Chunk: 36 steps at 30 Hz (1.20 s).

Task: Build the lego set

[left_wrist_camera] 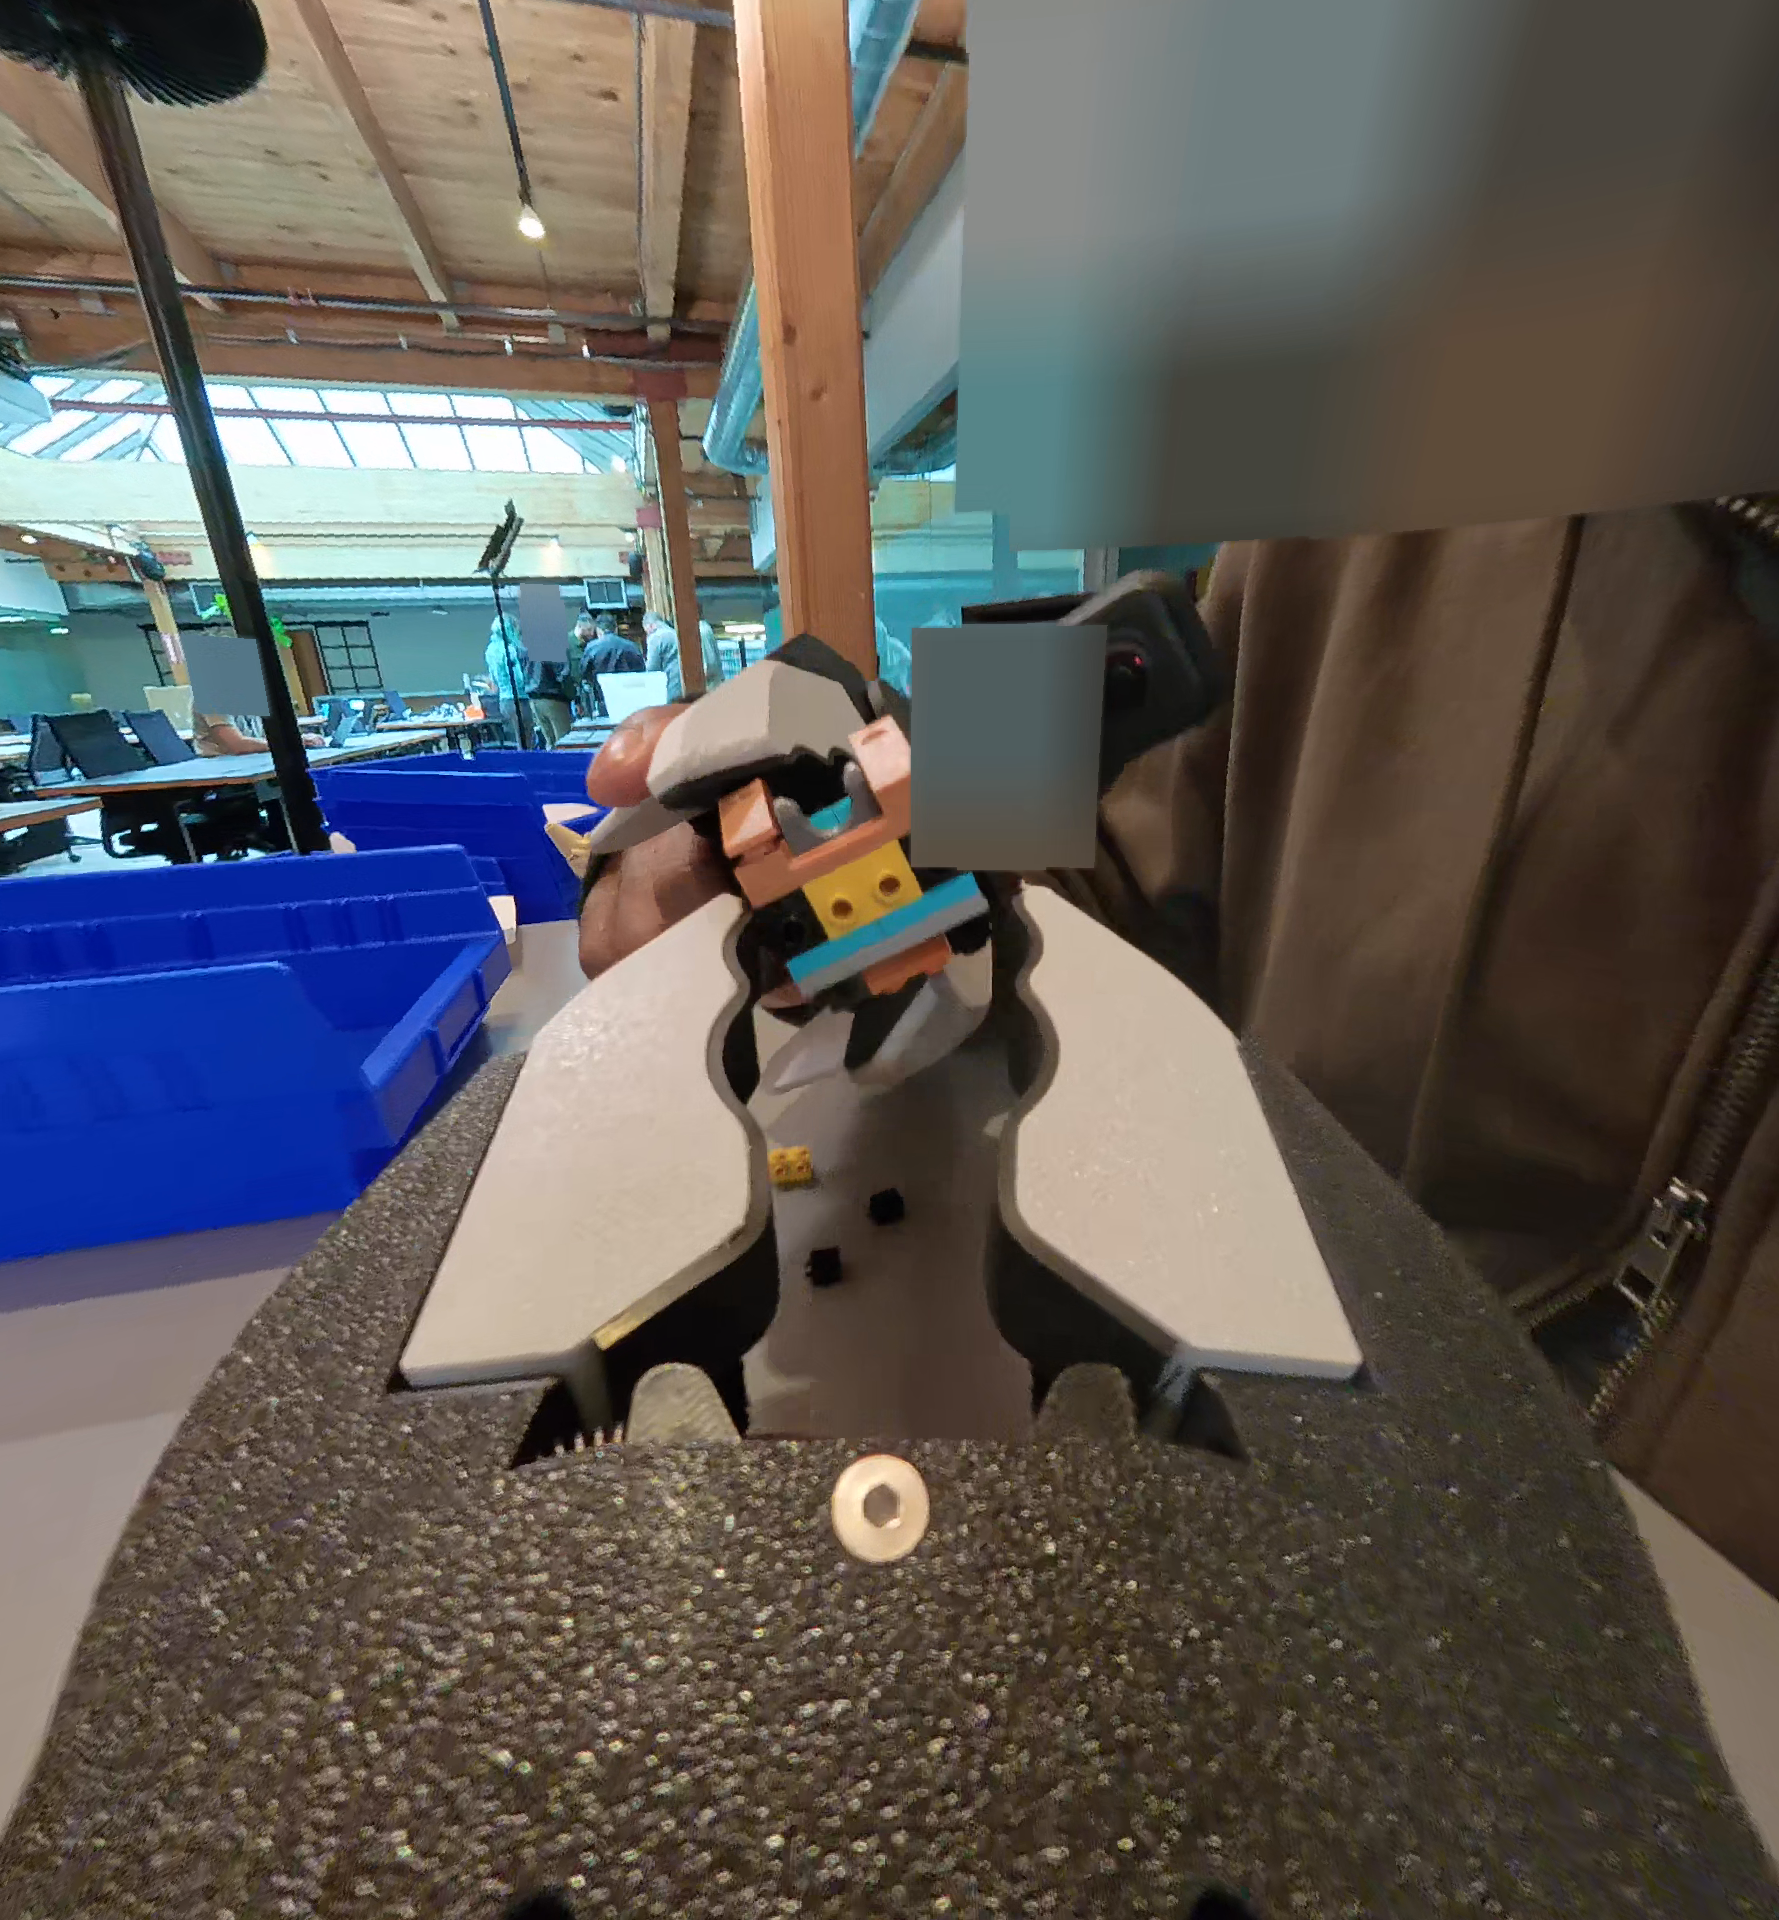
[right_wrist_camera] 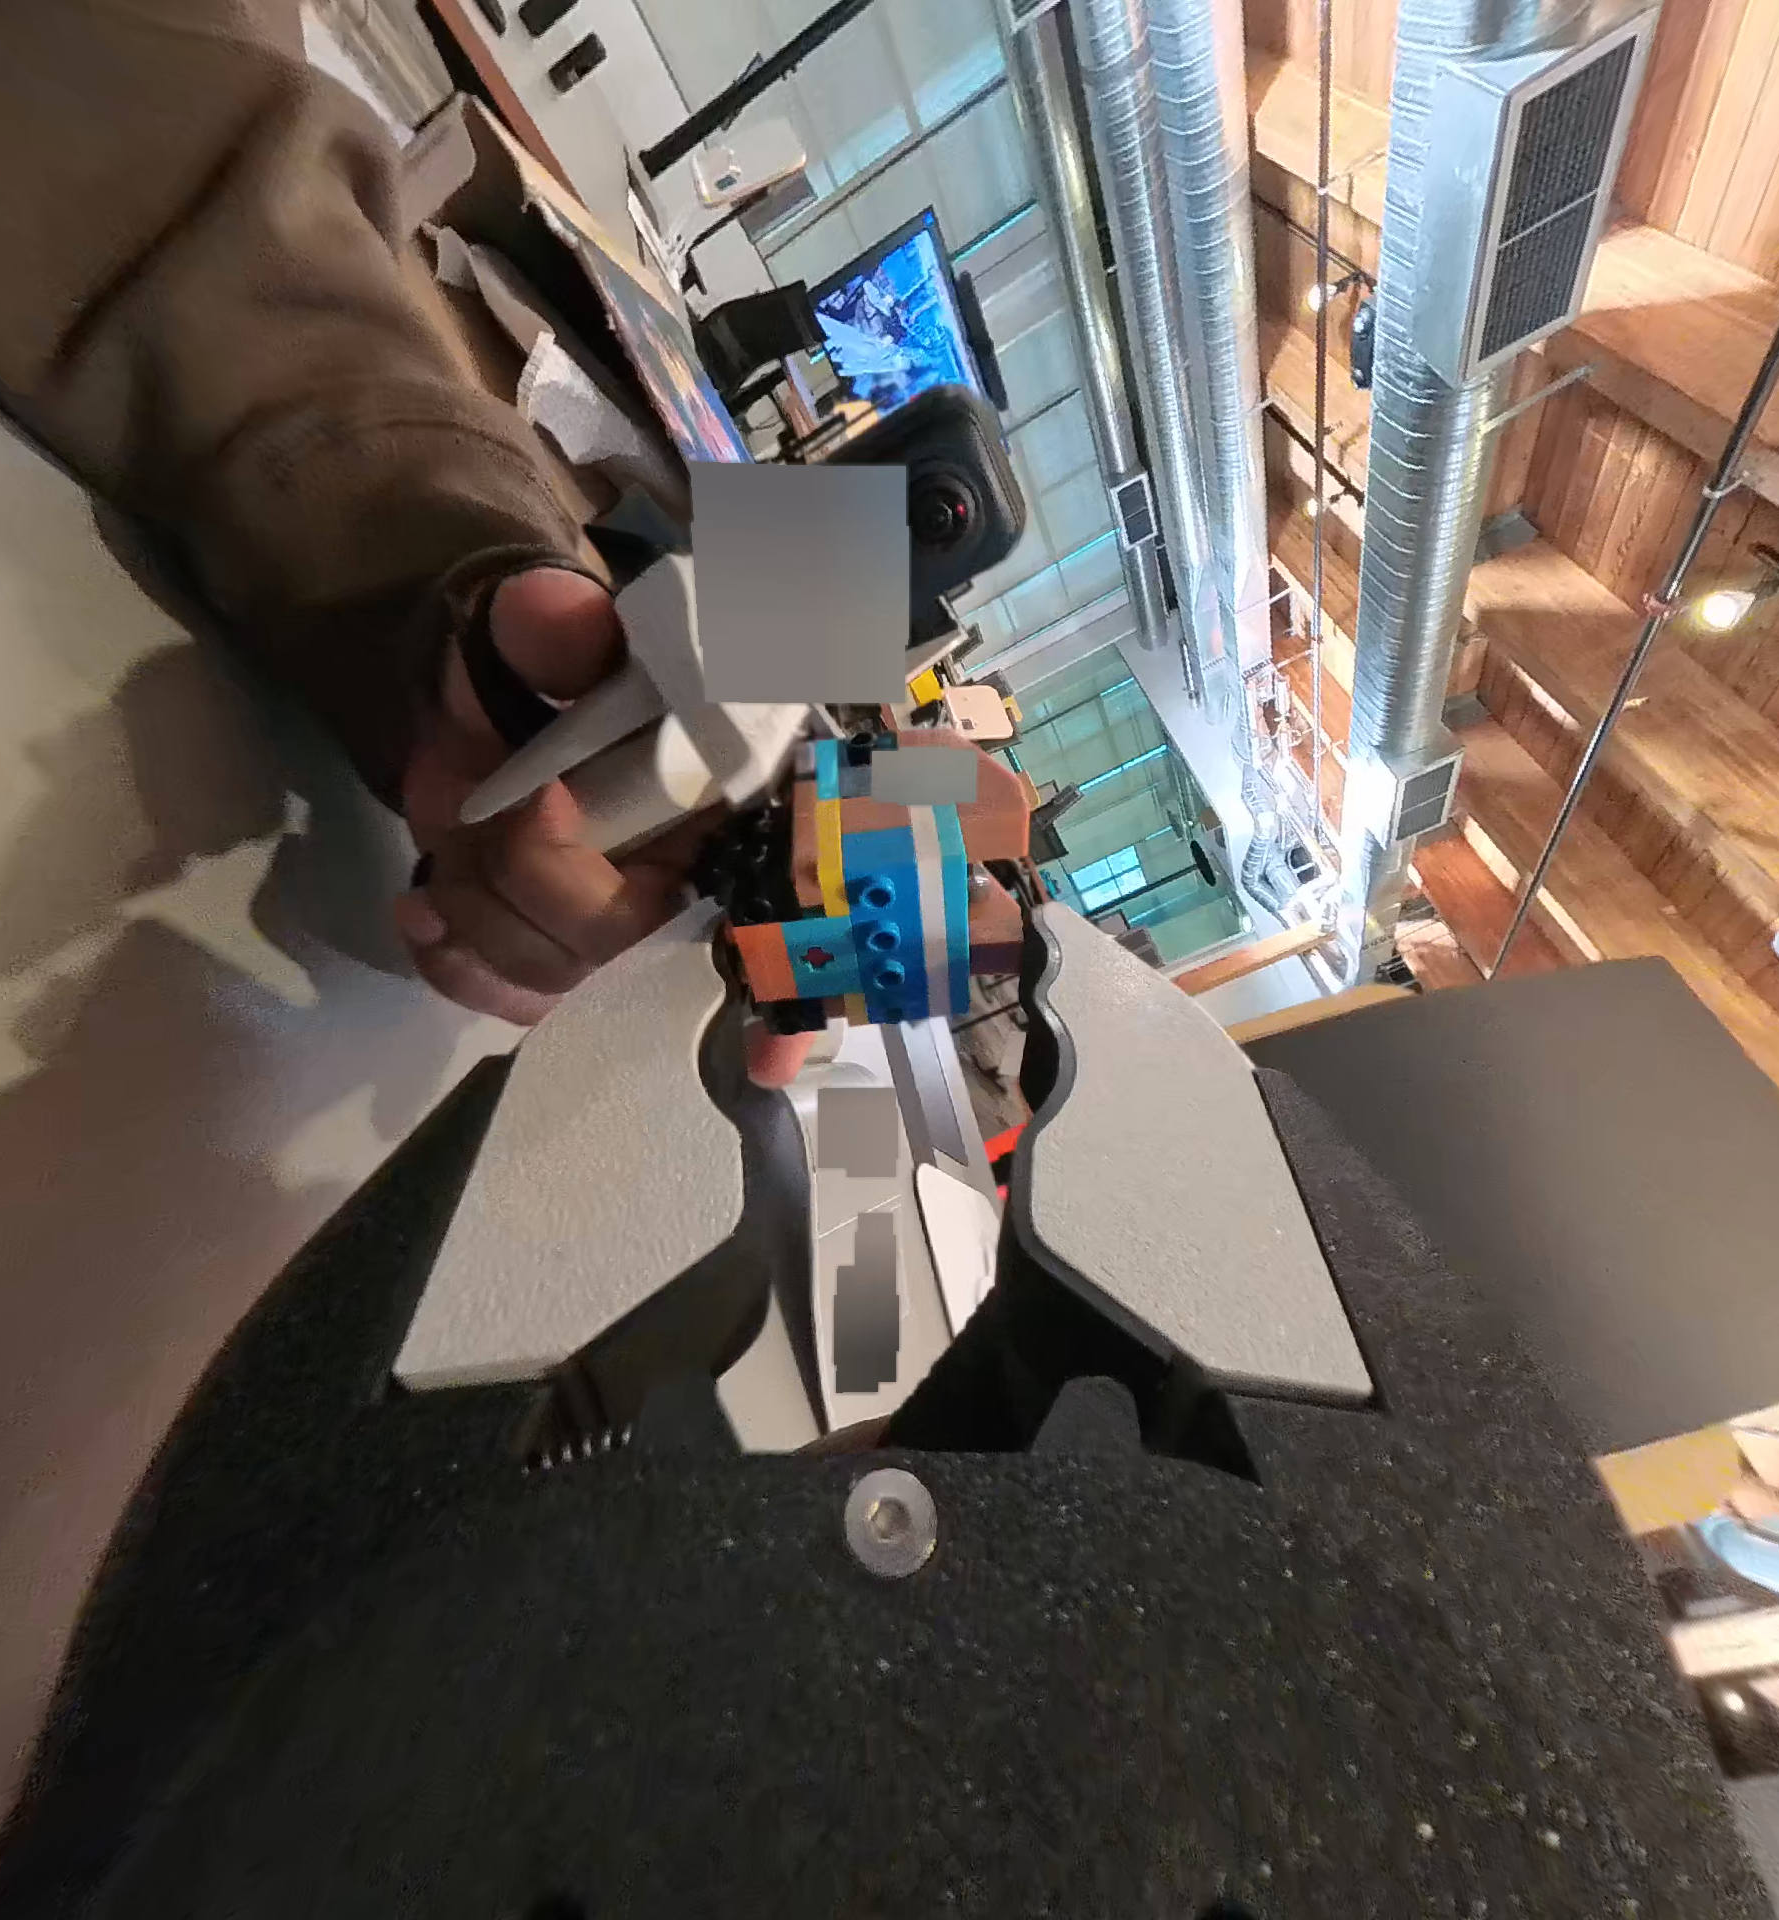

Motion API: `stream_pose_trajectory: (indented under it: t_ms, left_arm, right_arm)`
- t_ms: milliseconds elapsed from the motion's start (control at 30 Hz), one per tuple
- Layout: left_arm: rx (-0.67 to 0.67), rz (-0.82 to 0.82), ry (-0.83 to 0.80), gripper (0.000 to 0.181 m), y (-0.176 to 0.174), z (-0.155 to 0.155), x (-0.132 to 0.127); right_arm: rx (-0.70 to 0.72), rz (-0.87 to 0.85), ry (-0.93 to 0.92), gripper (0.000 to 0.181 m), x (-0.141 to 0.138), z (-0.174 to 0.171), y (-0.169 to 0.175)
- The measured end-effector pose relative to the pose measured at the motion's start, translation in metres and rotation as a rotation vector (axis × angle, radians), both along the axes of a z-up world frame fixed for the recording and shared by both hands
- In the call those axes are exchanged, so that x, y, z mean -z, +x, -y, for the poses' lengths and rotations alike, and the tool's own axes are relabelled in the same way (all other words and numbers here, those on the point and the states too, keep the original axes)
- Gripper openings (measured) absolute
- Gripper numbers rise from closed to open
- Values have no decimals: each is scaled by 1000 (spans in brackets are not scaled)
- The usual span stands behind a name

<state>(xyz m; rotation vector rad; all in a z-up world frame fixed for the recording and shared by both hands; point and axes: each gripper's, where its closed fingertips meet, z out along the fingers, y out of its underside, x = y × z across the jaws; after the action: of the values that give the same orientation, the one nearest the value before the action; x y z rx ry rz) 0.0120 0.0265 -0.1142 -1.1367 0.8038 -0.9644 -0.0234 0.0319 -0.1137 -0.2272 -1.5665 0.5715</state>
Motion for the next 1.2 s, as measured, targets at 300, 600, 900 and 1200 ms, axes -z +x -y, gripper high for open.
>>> stream_pose_trajectory:
  t_ms: [300, 600, 900, 1200]
  left_arm:
    - [-245, -179, 211, 48, -33, -12, -7]
    - [-255, -379, 315, 43, -18, -8, 10]
    - [-254, -419, 348, 30, -14, -7, 15]
    - [-274, -437, 368, 29, -14, -8, 17]
  right_arm:
    - [-73, 33, -235, 50, 5, -11, 7]
    - [-153, 99, -358, 50, 13, -3, 8]
    - [-188, 146, -397, 51, 21, 3, 8]
    - [-194, 161, -414, 50, 24, 3, 7]
